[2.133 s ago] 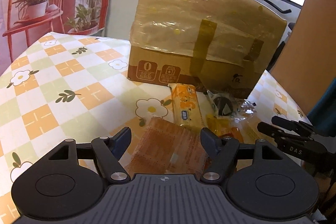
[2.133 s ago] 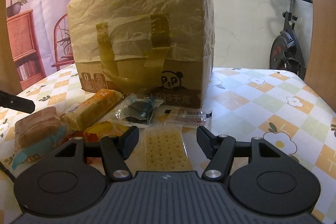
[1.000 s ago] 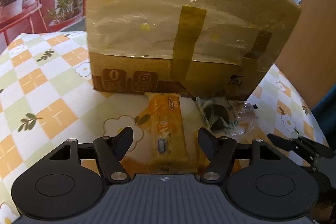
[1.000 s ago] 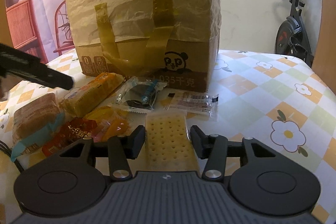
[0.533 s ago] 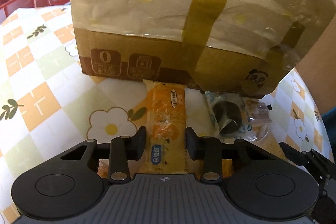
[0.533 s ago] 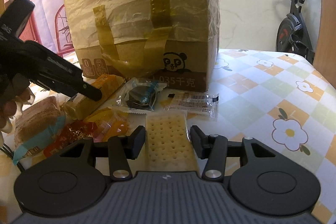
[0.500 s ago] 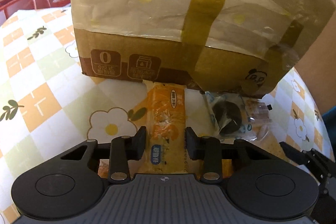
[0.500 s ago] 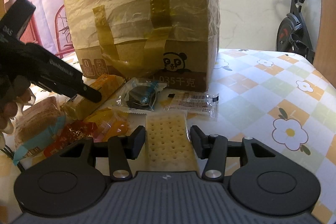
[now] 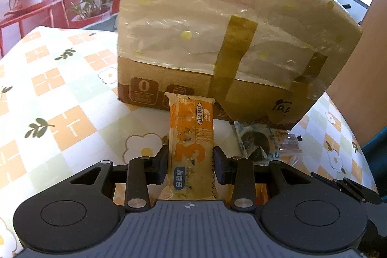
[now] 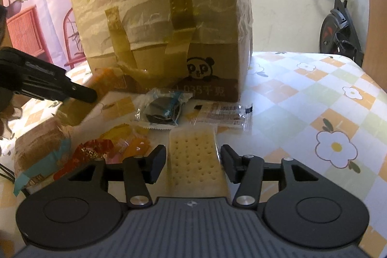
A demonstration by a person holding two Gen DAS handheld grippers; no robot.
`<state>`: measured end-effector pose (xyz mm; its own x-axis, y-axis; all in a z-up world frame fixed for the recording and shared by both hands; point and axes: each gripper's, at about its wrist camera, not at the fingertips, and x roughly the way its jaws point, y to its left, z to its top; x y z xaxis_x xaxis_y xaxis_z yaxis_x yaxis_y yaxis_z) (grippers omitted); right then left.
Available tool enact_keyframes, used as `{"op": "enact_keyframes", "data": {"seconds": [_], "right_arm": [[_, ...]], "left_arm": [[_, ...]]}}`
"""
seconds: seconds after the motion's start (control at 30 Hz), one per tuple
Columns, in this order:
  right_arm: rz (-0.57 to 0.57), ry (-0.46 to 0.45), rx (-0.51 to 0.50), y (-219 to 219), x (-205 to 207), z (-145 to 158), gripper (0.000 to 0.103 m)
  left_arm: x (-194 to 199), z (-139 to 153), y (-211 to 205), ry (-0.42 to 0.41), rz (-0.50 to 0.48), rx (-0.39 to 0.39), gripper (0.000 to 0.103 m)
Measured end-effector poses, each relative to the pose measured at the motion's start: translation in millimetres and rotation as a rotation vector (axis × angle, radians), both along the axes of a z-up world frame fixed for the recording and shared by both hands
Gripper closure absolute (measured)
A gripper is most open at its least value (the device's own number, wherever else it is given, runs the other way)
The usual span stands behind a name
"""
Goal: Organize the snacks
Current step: 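Grasp the orange wafer bar with the left tool while the right tool grasps the cracker pack, then lift both held snacks and carry them over the box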
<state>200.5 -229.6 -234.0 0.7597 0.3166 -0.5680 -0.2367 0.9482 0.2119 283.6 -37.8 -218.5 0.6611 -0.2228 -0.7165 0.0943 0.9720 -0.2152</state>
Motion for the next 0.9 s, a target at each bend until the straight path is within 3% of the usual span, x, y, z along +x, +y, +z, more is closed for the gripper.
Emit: {"op": "enact_keyframes", "data": {"seconds": [0.53,0.73,0.9], "right_arm": [[-0.008,0.062,-0.076,4,-4,3,0.049],[-0.004,0.059,-0.057,2,-4,5,0.053],[-0.003,-0.006,-0.013,-5,-9,32,0.054]], "left_arm": [[-31,8,22,-0.053,0.021,-0.07,0.063],[-35,13,28,-0.088,0.025,-0.091,0.063],[-37,37,35,-0.172,0.031,-0.095,0.063]]}}
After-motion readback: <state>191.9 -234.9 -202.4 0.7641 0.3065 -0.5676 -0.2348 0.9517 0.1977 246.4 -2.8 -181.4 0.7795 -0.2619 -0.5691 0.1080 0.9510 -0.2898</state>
